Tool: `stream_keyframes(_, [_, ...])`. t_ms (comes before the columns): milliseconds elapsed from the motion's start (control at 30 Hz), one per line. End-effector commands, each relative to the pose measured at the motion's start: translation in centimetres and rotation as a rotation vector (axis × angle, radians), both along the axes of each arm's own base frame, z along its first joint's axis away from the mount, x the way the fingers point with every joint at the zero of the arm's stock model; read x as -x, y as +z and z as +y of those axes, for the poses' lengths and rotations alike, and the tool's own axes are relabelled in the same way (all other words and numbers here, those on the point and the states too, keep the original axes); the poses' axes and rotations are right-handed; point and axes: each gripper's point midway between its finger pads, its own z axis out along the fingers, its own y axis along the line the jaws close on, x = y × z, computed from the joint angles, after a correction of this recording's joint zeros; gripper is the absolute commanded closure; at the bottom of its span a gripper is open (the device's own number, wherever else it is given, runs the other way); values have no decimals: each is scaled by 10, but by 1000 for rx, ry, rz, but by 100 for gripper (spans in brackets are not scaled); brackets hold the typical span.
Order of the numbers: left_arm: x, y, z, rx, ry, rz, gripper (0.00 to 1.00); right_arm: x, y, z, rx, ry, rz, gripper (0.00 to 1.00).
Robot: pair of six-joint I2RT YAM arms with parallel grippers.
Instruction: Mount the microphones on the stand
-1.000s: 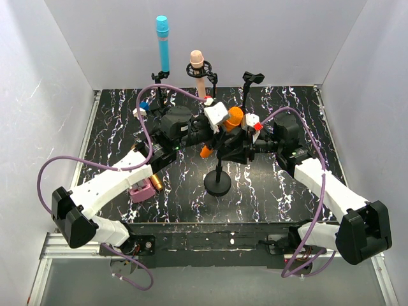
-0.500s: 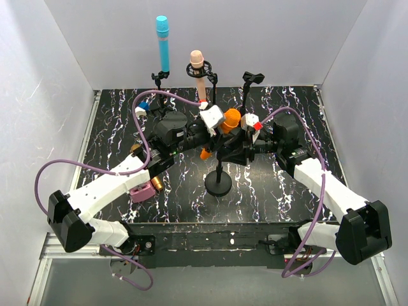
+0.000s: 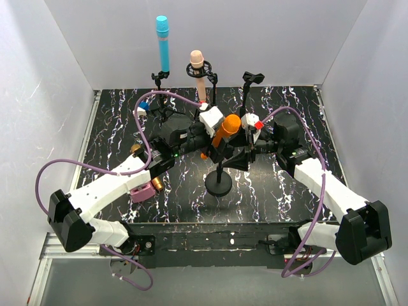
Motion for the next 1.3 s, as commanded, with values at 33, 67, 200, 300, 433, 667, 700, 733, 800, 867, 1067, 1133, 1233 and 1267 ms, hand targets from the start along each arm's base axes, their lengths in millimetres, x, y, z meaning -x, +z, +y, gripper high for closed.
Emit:
stream_keyframes(33, [0, 19, 11, 42, 61, 3, 2, 7, 22, -4, -40, 42, -54, 18])
stream_keyframes(67, [0, 22, 11, 45, 64, 2, 2, 7, 22, -4, -40, 42, -54, 18])
stream_keyframes(200, [2, 35, 15, 69, 76, 3, 2, 8, 22, -7, -36, 45, -50, 16])
stream_keyframes(300, [5, 46, 20, 96, 84, -2, 2, 7, 23, -9, -33, 41, -52, 16])
stream_keyframes(433, [11, 58, 28, 129, 103, 6, 2, 8, 23, -13, -28, 34, -64, 15])
stream_keyframes(667, [25, 80, 45, 206, 120, 3, 2, 10, 11, -16, -12, 26, -52, 14])
stream_keyframes(700, [28, 82, 50, 215, 130, 6, 2, 9, 9, -17, -9, 19, -53, 14])
stream_keyframes(733, [29, 81, 54, 218, 143, 12, 2, 8, 6, -17, -7, 12, -58, 13])
stream_keyframes(800, [35, 79, 65, 231, 165, 20, 2, 5, 3, -18, -7, -4, -68, 12])
stream_keyframes(867, [41, 78, 79, 252, 201, 25, 2, 2, -5, -18, -5, -22, -77, 10])
stream_keyframes(1067, [58, 51, 119, 269, 308, 90, 2, -2, -27, -17, -6, -25, -66, 10])
stream_keyframes(1133, [64, 46, 130, 290, 336, 108, 2, -1, -33, -15, -15, -2, -68, 9])
stream_keyframes(1233, [72, 38, 147, 323, 378, 134, 2, -2, -38, -11, -35, 26, -51, 11])
stream_keyframes(1267, [75, 36, 152, 339, 391, 141, 2, -6, -37, -9, -43, 23, -49, 11])
